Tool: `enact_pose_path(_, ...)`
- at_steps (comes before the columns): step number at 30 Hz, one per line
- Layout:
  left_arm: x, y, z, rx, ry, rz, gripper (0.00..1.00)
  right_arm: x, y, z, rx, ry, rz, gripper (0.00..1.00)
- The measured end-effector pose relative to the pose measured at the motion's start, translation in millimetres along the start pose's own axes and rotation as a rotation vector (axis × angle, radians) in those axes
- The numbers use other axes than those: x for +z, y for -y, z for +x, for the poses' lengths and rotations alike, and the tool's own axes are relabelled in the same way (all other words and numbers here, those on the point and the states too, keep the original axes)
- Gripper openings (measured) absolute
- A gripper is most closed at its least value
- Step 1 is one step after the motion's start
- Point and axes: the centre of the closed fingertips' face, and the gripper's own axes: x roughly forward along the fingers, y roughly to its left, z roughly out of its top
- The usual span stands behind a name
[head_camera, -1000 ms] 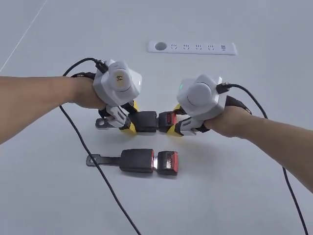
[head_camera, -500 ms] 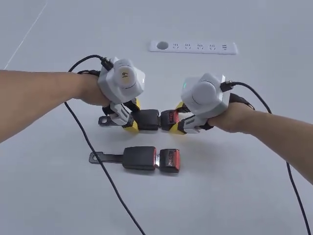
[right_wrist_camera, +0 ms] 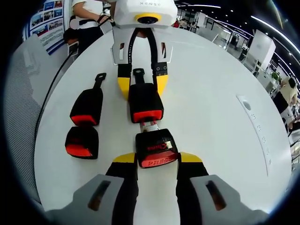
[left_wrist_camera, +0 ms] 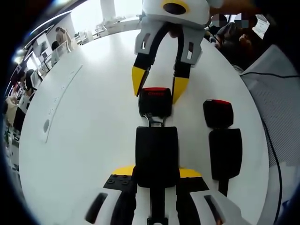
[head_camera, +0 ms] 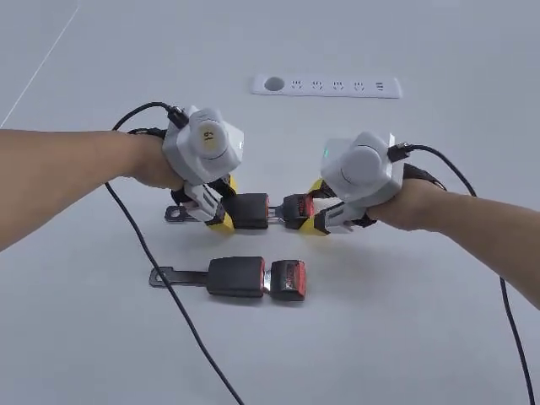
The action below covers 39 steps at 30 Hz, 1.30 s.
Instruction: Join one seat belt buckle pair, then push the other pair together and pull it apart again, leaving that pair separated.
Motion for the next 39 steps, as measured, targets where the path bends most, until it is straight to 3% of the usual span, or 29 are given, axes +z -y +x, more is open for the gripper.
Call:
enact_pose_path(15, 0.0, -1.4, 0.3, -0.007, -0.004, 0.010, 0.32, -14.0, 4.4, -11.8, -0.018, -0.007, 0.019, 0.27)
enact_pose_path(39, -1.3, -1.1, 0.5, -0.010, -0.030, 0.019, 0.33, -49.4, 7.6, -34.0, 0.006, -0.063, 0.010, 0.28)
